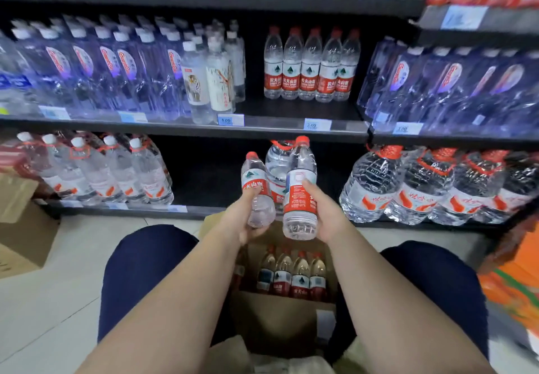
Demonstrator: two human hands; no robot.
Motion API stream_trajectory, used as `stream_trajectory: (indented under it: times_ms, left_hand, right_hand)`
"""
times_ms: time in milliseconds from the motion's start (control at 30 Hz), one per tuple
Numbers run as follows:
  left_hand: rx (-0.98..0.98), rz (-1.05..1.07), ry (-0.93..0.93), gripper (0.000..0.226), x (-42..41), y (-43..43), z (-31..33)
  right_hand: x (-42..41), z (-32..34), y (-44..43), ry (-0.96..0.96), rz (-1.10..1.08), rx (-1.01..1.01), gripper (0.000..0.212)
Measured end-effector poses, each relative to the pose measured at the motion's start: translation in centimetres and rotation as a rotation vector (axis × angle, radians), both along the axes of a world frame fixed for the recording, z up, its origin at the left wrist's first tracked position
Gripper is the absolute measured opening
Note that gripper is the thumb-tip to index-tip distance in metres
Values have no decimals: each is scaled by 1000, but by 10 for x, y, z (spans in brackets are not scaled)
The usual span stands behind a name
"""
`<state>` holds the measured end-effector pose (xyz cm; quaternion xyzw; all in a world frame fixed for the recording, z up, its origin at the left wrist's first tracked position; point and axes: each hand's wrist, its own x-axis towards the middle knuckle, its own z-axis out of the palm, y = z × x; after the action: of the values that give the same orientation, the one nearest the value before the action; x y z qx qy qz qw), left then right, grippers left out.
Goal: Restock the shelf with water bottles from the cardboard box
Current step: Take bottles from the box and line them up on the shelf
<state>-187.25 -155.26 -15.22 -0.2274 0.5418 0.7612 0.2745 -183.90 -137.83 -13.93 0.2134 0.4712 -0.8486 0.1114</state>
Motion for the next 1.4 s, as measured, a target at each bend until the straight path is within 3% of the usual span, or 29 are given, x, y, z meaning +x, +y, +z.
stream_trajectory:
  times_ms: [100, 200, 267, 367, 467, 633, 733, 800, 967, 1100, 1233, 1400]
  left_hand:
    - [68, 9, 109, 35, -18, 5, 30]
    - [27, 6, 231, 32, -40, 7, 58]
    - [22, 26, 282, 44, -58, 7, 74]
    - [18, 48, 311, 65, -80, 8, 97]
    - [20, 51, 353, 64, -95, 13, 116]
    - [0, 3, 400, 77, -129, 22, 121]
    - [-18, -18, 419, 88, -159, 31, 121]
    - [-35, -25, 438, 85, -178, 37, 123]
    - [-81, -115, 456, 44, -218, 53, 126]
    - [-103, -135, 456, 59, -259, 63, 118]
    - [-239, -138, 524, 50, -293, 65, 111]
    - [-370, -157, 558, 59, -323, 59, 92]
  right_hand:
    - [-14, 35, 2, 75, -38, -80, 47]
    - [-35, 71, 6, 145, -75, -8, 48]
    - [-50, 89, 14, 161, -103, 91, 56]
    - [-65, 109, 27, 175, -102, 101, 41]
    - [-86, 123, 39, 197, -59, 125, 54]
    - [-120, 134, 52, 302, -18, 399, 33]
    - [-151, 134, 62, 333, -81, 498, 51]
    - [-172, 135, 66, 319, -146, 546, 66]
    - [-215, 127, 67, 336, -118, 643, 61]
    - [-257, 113, 71, 344, -96, 678, 70]
    - [-294, 97, 74, 353, -81, 735, 79]
    - [-315, 78, 72, 372, -44, 752, 75]
